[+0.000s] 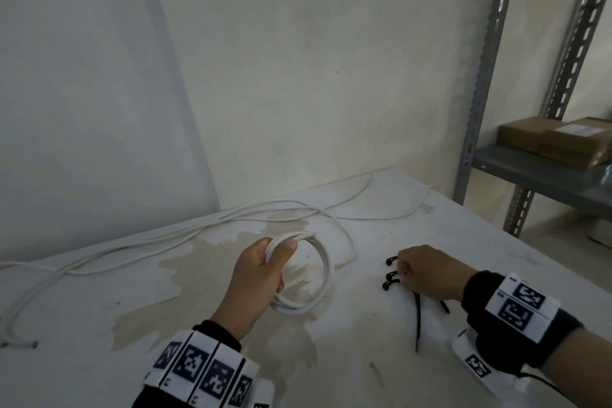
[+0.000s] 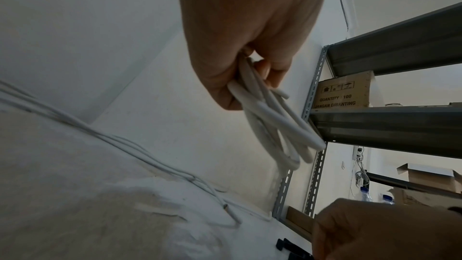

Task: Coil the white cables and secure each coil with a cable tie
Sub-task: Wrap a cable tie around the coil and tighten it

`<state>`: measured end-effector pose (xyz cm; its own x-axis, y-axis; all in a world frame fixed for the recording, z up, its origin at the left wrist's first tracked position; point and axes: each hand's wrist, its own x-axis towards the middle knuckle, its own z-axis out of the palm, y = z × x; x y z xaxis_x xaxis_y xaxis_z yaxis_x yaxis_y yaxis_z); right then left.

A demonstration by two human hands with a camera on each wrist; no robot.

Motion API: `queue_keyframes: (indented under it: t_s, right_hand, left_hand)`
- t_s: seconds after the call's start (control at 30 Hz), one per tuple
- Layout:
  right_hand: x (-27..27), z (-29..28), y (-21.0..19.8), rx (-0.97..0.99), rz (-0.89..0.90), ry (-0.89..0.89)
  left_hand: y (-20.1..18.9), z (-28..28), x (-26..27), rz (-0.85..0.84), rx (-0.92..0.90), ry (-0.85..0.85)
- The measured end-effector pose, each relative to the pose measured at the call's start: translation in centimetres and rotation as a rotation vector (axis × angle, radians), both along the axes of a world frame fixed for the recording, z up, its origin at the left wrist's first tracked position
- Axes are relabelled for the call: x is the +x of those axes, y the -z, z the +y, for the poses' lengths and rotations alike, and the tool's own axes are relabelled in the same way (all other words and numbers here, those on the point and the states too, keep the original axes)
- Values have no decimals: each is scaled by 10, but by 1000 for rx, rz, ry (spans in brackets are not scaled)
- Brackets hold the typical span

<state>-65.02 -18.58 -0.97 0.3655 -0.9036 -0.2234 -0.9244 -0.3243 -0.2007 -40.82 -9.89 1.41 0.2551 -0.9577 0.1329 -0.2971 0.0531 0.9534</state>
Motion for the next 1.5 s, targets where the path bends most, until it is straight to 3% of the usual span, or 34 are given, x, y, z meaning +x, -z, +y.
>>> queue_keyframes:
  t_s: [0.2,0.4,0.53,0.7,0.83,1.03,1.2,1.33,1.5]
  right_hand:
    - [10,-9,4,-1,200,51]
    - [23,-6,5,-32,231,60]
    - [28,-4,-4,-23,36,70]
    - [53,14,-23,37,-536,124]
    - [85,35,-33,98,-728,10]
    - [140,60,-41,-7,-996,-88]
    - [183,80,-38,2,-1105,-95]
    - [207,87,-34,66,-1095,-47]
    - [232,95,-35,50,-1106,-34]
  left_hand:
    - [-2,-2,2,24,-3,-36]
    - [-4,1,10,16,-24,-80]
    - [-4,4,16,26,-30,-128]
    - [-6,9,26,39,-59,-189]
    - [-8,17,38,29,-70,-223]
    - [-7,27,60,-22,-151,-313]
    - [-10,36,73,10,-169,-357]
    - [-10,43,92,200,-119,-400]
    - [-5,62,111,85,-206,-387]
